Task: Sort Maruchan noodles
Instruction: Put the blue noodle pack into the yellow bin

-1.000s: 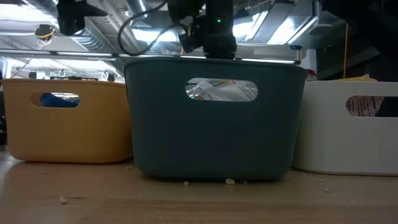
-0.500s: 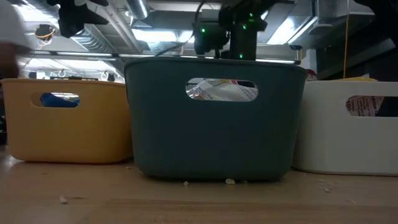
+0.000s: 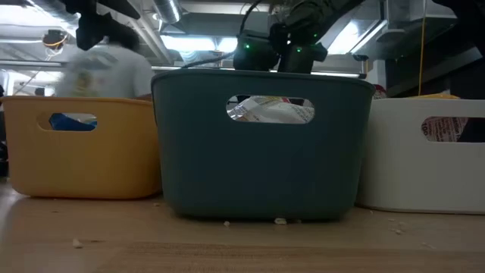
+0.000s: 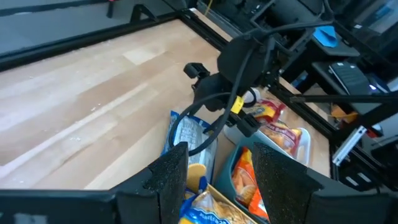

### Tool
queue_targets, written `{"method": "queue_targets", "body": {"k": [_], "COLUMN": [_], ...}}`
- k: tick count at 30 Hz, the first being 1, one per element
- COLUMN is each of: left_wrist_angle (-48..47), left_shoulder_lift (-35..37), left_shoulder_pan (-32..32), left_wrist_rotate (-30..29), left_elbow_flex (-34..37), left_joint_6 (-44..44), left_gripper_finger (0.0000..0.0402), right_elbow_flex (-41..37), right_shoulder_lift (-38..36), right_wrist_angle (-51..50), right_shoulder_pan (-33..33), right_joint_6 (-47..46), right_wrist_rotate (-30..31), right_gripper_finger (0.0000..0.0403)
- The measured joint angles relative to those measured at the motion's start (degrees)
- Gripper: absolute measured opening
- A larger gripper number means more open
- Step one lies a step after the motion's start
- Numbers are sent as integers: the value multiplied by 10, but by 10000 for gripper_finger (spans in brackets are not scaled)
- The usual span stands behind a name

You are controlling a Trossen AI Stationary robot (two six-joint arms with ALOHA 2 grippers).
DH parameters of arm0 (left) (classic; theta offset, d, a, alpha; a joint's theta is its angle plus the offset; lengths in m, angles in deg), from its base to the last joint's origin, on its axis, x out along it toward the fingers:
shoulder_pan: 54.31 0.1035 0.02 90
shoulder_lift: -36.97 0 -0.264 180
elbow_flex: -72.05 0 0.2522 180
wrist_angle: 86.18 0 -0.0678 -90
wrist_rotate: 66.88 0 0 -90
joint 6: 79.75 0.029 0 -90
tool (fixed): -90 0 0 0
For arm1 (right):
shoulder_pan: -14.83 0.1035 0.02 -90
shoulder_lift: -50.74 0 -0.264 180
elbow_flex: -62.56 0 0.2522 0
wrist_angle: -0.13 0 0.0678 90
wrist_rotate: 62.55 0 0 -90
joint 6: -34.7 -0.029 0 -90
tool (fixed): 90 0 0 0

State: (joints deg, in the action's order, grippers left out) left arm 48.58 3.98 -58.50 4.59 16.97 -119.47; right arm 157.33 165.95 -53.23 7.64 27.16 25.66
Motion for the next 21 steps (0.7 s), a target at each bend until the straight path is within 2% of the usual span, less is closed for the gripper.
{"method": "queue_targets", "body": {"k": [4,10,21], "left_wrist_angle": [-1,-8,27], "left_shoulder_lift": [0,-4,-44], "left_shoulder_pan": [16,40,144], "left_wrist_rotate": [0,7,80], "left_elbow_flex": [0,6,77], "left_joint_6": [13,24,56], "left_gripper_finger": [174,174,174], "right_elbow_flex": [0,-1,21], "right_shoulder_lift": [1,2,3], "right_wrist_angle": [22,39,72], "right_shoulder_pan": [-8,-20,-34], "right_joint_6": [-4,-12,-12], "right_wrist_rotate": [9,9,29], "right_gripper_finger": [150,17,1]}}
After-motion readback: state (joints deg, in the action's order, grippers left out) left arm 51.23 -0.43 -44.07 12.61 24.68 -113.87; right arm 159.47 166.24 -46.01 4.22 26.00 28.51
